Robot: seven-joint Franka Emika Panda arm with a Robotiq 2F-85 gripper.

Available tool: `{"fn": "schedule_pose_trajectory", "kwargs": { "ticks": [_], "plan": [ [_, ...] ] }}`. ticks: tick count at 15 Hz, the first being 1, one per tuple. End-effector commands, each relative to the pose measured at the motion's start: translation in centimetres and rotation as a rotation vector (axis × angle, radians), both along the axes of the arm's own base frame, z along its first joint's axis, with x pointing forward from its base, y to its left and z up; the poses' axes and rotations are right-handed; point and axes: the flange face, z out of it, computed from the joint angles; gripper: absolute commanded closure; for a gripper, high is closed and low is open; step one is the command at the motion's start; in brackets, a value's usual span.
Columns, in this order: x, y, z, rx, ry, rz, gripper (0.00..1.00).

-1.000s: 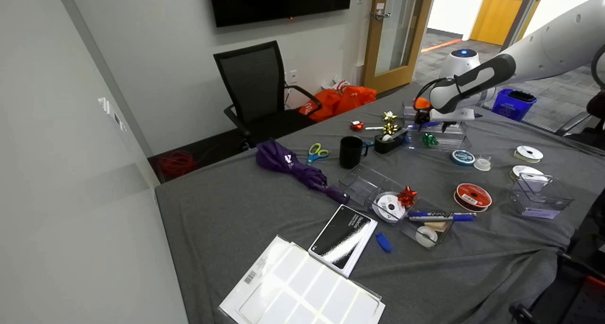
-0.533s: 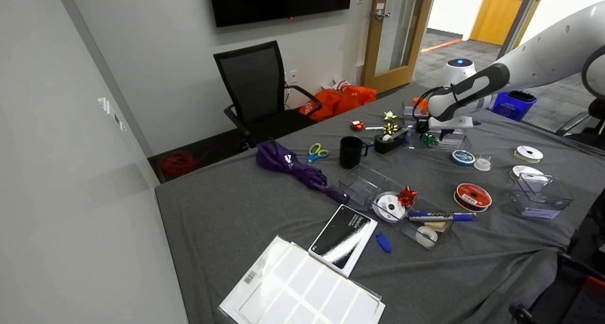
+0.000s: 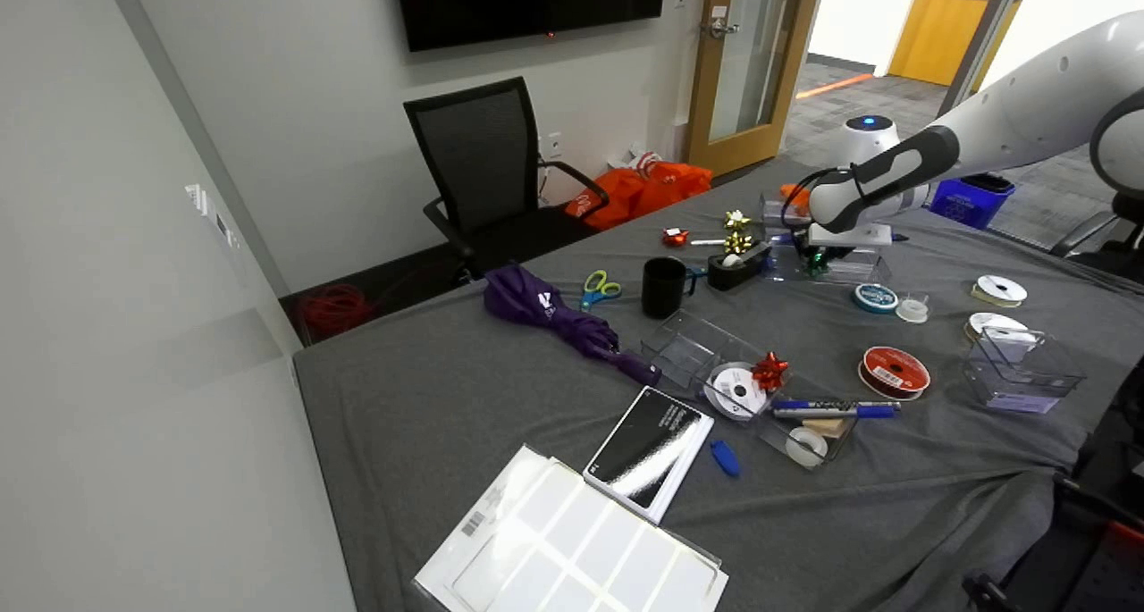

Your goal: Move the small, green object closer to the red one

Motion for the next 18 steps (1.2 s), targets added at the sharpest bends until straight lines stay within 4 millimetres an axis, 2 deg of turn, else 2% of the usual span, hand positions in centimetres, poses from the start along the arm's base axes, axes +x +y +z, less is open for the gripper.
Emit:
{"fn": "schedule_pose_trajectory", "kwargs": {
  "ticks": [1, 5, 9, 13, 16, 17, 18],
  "plan": [
    [0.1, -0.5, 0.4, 0.009, -0.002, -0.014, 1.00],
    [-0.5, -0.4, 2.5, 0.027, -0.031, -0.002, 1.00],
    [-1.6, 0.7, 5.7, 0.047, -0.076, 0.031, 1.00],
    [-3.4, 3.9, 9.2, 0.074, -0.147, 0.118, 1.00],
    [-5.2, 7.9, 10.8, 0.095, -0.180, 0.255, 1.00],
    [-5.7, 8.5, 11.1, 0.108, -0.184, 0.264, 1.00],
    [-3.0, 7.3, 10.1, 0.086, -0.172, 0.215, 0.99]
  ]
}}
